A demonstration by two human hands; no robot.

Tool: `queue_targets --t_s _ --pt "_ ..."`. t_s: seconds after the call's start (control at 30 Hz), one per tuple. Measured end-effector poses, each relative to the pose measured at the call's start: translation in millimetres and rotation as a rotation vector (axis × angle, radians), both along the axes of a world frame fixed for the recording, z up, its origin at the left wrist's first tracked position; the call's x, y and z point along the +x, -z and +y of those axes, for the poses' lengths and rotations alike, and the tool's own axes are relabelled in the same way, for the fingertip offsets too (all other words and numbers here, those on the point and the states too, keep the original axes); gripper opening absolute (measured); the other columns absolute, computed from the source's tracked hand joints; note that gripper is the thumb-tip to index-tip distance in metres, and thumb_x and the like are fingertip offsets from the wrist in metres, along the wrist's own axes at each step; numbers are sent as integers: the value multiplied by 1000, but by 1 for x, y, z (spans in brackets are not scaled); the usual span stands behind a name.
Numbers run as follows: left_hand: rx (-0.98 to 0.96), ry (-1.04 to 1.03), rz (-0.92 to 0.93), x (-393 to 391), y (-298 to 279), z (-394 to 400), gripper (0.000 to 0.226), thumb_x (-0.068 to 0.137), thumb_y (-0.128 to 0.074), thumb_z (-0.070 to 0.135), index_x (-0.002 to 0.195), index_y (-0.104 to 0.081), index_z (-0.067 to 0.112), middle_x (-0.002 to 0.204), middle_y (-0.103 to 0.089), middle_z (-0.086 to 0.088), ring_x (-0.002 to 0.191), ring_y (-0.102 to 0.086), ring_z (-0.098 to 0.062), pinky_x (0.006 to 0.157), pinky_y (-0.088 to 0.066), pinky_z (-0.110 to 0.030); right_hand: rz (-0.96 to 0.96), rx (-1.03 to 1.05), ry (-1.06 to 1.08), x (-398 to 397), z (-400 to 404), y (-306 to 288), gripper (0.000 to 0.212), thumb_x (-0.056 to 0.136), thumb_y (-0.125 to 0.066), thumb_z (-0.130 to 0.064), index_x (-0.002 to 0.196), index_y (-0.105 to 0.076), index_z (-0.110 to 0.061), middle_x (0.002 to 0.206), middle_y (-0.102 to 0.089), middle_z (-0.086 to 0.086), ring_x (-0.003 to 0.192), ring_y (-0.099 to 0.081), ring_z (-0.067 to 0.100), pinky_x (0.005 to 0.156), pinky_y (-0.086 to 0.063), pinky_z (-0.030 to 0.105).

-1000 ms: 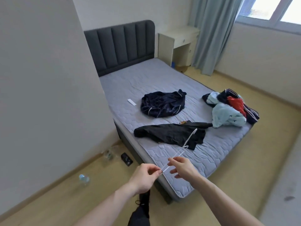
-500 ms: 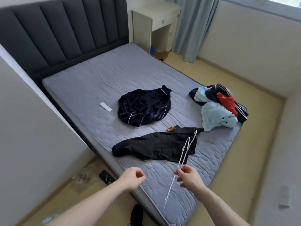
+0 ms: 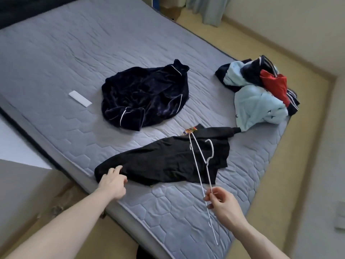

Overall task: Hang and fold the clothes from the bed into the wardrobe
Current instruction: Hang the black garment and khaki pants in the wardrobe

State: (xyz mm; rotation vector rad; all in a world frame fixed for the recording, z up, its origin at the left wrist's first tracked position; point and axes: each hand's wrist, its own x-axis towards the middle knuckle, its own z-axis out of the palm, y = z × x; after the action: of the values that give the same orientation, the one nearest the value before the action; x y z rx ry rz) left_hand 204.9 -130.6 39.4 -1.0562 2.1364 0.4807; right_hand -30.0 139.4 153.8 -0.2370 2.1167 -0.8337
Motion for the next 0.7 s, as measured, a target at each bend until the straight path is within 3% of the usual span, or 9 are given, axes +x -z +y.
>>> queue_targets --t_s 0.1,0.17,0.2,0.27,0.33,0.4,0.47,0.53,0.7 --pt "-40 47 -107 -5 47 -14 48 91 -54 26 137 -60 40 171 5 -3 156 -2 -30 126 -13 -46 -11 20 10 -4 1 35 22 103 -48 1 91 -67 -1 83 -73 14 67 -63 17 71 -55 31" --pt "-5 15 -164 -5 71 -22 50 92 -53 26 140 -58 37 171 5 -2 157 3 -31 127 -8 -49 -10 54 0 -5 1 51 22 102 -49 -1 91 -68 -4 83 -74 12 65 -63 16 74 -55 32" --pt "18 12 -192 -6 79 -25 53 92 -51 26 145 -54 33 171 -2 -1 157 -1 -30 126 -9 -50 -10 71 -8 -5 0 56 22 102 -50 -2 91 -68 -5 84 -75 11 65 -64 16 73 -54 31" --pt "46 -45 -148 -9 85 -30 55 92 -52 29 147 -49 22 163 -31 0 152 -26 -26 125 -18 -46 -10 86 -16 -3 -1 60 22 102 -49 -2 92 -68 -6 85 -75 11 66 -64 17 69 -53 26" --pt "44 -169 15 -9 79 -35 39 91 -61 34 129 -59 25 138 -58 2 132 -53 -22 115 -34 -35 -13 82 -18 0 -5 57 23 102 -48 -1 92 -68 -5 86 -75 12 69 -65 19 71 -54 28" --pt "28 -279 182 -7 61 -38 14 88 -71 34 99 -62 35 111 -67 4 110 -64 -22 89 -44 -30 -11 73 -11 3 -10 47 23 103 -48 -1 92 -68 -4 87 -75 12 70 -64 21 73 -54 29" --pt "56 -380 307 -8 33 -39 19 86 -74 32 84 -56 35 95 -65 5 94 -64 -23 75 -42 -30 8 58 -10 6 -14 32 23 103 -49 -1 91 -68 -6 84 -75 9 65 -62 18 65 -51 20" --pt "97 -416 416 -17 -8 -34 25 86 -74 29 81 -51 36 83 -62 8 81 -60 -22 68 -40 -32 44 30 -10 11 -18 11 23 102 -49 -2 89 -67 -9 79 -74 4 62 -59 16 57 -47 14" --pt "373 -436 706 -51 -137 -8 14 87 -74 28 83 -62 33 73 -68 8 53 -54 -7 53 -43 -19 67 -34 -58 26 -28 -56 21 105 -46 -7 91 -60 -14 83 -71 5 56 -54 12 62 -48 29"
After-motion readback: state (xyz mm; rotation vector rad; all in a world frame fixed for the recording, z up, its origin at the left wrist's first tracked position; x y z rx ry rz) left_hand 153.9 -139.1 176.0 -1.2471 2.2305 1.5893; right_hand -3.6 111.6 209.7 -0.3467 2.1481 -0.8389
